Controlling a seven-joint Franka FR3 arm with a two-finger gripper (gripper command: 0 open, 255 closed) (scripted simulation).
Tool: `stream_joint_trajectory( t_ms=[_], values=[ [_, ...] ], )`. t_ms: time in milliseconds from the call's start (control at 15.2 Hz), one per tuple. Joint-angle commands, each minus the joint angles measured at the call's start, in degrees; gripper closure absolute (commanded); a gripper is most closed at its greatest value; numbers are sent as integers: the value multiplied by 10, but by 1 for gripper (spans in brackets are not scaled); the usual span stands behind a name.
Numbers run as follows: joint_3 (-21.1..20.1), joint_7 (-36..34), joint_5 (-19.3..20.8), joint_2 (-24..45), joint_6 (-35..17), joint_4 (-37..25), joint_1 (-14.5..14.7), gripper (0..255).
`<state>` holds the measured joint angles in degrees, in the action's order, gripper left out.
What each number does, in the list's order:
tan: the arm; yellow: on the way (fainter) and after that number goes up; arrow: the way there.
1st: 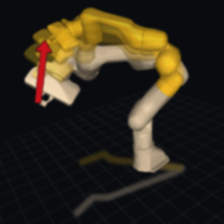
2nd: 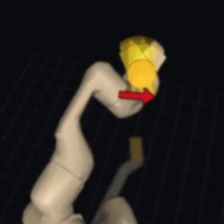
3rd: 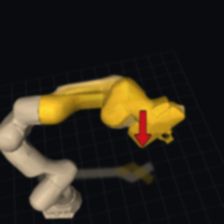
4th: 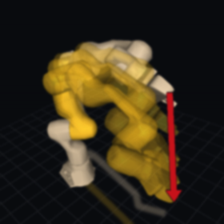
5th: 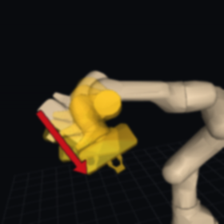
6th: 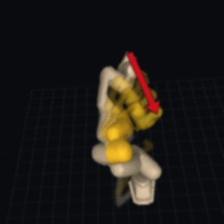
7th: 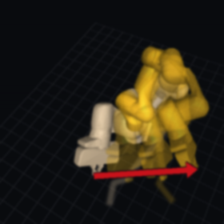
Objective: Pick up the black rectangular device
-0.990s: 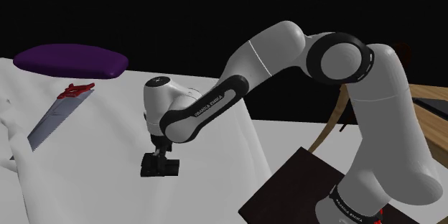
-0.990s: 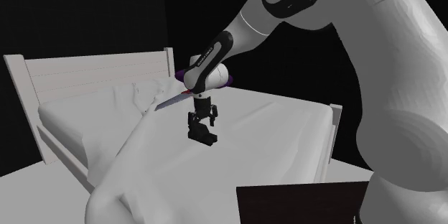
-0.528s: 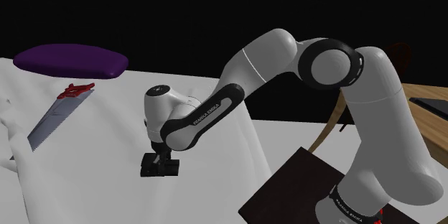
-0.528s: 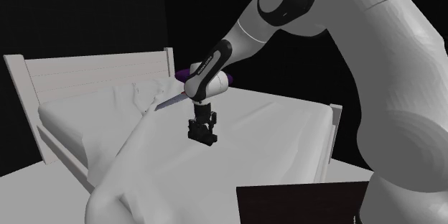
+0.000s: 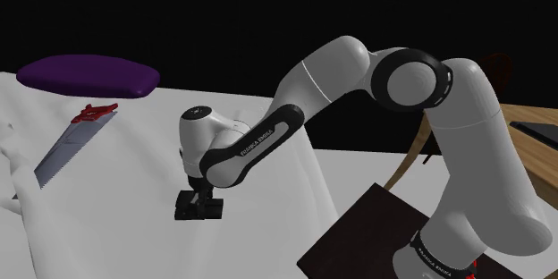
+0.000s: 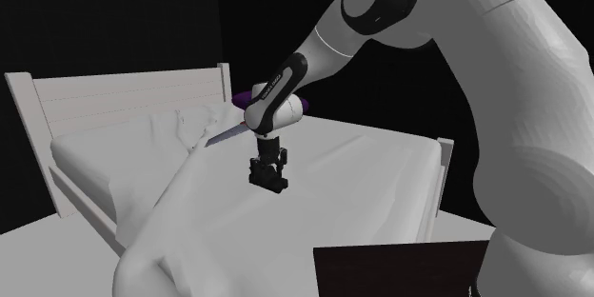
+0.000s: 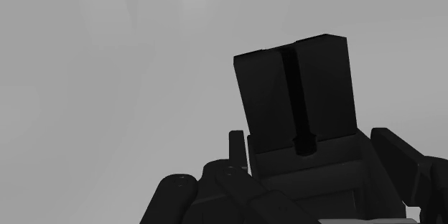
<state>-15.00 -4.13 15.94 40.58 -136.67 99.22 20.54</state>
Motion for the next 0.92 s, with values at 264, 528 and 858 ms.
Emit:
stream_joint_trajectory(
  t_ms=[264, 528, 858],
  values=[
    [-6, 4, -7, -23, 18, 5, -5, 255],
    [-12, 9, -14, -44, 38, 7, -9, 255],
    [-19, 15, -23, -69, 63, 6, -13, 255]
  ],
)
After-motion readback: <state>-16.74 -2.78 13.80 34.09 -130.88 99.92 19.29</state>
